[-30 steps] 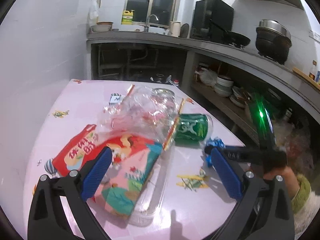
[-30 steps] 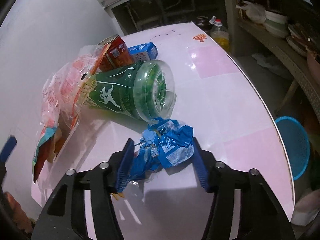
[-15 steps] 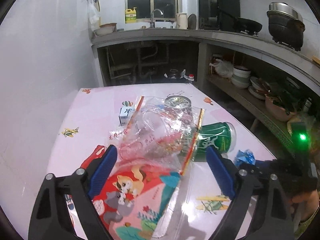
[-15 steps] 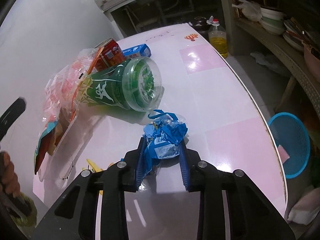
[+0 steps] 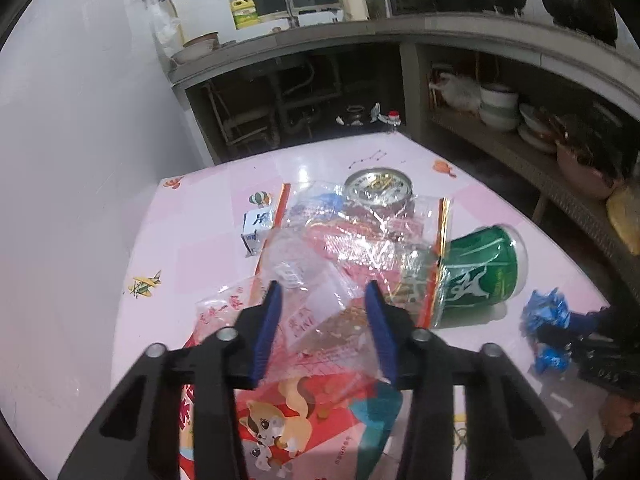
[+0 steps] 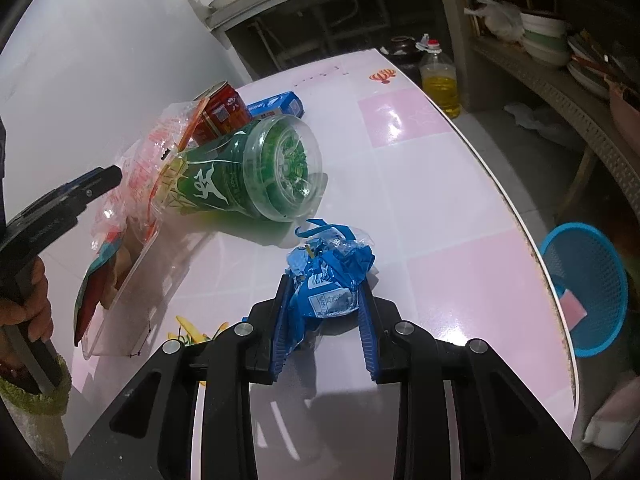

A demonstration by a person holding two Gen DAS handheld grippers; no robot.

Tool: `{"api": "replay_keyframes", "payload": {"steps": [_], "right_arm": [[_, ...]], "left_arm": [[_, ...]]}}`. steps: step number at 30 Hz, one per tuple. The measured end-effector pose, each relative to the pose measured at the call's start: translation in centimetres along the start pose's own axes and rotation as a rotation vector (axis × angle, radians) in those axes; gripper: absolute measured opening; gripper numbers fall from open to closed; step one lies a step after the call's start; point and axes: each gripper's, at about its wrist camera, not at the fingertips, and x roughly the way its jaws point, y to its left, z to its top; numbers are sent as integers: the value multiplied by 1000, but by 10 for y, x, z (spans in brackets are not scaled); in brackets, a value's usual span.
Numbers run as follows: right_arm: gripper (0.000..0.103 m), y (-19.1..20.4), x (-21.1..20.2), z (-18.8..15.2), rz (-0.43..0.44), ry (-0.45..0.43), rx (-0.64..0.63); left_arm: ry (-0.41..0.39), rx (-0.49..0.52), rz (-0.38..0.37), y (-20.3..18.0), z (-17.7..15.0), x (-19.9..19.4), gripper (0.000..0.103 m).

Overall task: Collect trash
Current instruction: 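Grasp the clear plastic bag with the left tool and lift it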

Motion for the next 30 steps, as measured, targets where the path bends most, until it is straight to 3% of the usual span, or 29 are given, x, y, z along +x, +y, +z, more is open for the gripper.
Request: {"api": "replay_keyframes", "payload": {"steps": [7,12,24,30], "right_arm": [[29,0,-1,0,-6,-1,-8],[29,0,-2,0,-11,-2,-15],[27,-2,-7,0,-13,-6,-8],[26,-1,-17,2,-17,-28,-10]], "left_arm": [[-5,-2,1,6,-6,-3,16],[-76,-28,-11,17,-8,-16,10],[-245,-81,26,47,-8,-65,5],[-330,-121,11,58,-5,-101,5]]}}
